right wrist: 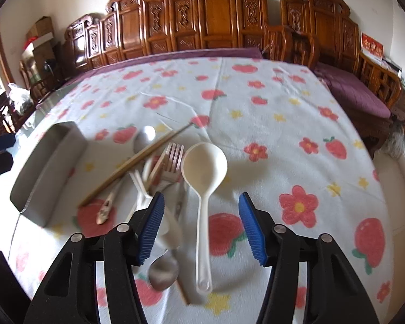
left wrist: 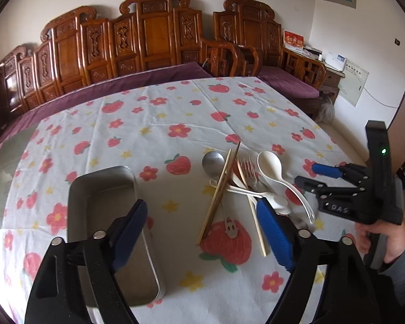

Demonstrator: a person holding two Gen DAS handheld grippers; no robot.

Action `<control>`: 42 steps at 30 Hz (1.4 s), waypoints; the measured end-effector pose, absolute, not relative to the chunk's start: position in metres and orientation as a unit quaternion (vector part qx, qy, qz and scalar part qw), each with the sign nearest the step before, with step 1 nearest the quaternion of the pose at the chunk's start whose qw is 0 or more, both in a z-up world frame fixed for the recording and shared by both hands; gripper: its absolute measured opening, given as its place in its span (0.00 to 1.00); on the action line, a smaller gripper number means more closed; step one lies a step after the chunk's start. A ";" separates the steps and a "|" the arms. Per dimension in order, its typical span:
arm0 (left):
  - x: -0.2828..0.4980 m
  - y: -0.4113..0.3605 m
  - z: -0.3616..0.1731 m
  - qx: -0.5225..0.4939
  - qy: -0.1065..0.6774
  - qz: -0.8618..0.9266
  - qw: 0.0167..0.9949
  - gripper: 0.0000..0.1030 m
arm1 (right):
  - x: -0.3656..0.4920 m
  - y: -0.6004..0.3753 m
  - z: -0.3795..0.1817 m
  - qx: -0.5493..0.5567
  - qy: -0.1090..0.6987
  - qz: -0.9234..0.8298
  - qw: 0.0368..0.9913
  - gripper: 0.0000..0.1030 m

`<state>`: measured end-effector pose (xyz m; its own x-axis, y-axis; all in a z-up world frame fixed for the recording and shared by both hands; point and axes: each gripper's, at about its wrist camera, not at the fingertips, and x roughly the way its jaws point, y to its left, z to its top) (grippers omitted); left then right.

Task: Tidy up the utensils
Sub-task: 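Reach the right gripper to the white plastic ladle and grasp its handle, then grasp a wooden chopstick with the left gripper while the right gripper holds the ladle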

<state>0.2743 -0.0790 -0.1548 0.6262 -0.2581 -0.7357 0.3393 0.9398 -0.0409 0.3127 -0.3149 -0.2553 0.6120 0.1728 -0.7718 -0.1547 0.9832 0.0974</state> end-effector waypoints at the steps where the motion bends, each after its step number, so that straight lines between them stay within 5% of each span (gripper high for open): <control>1: 0.280 -0.081 -0.157 0.053 0.402 -0.169 0.898 0.71 | 0.315 -0.316 -0.260 0.013 0.434 0.089 0.897 0.54; 11: 0.312 -0.091 -0.183 0.071 0.429 -0.192 0.880 0.51 | 0.333 -0.315 -0.298 0.002 0.471 0.101 0.876 0.39; 16: 0.330 -0.103 -0.206 0.094 0.465 -0.200 0.857 0.43 | 0.334 -0.318 -0.295 -0.028 0.466 0.092 0.879 0.10; 32: 0.381 -0.131 -0.254 0.087 0.546 -0.215 0.805 0.21 | 0.342 -0.320 -0.293 -0.015 0.461 0.100 0.881 0.10; 42: 0.379 -0.133 -0.261 0.096 0.563 -0.212 0.793 0.20 | 0.341 -0.319 -0.289 -0.007 0.457 0.102 0.884 0.10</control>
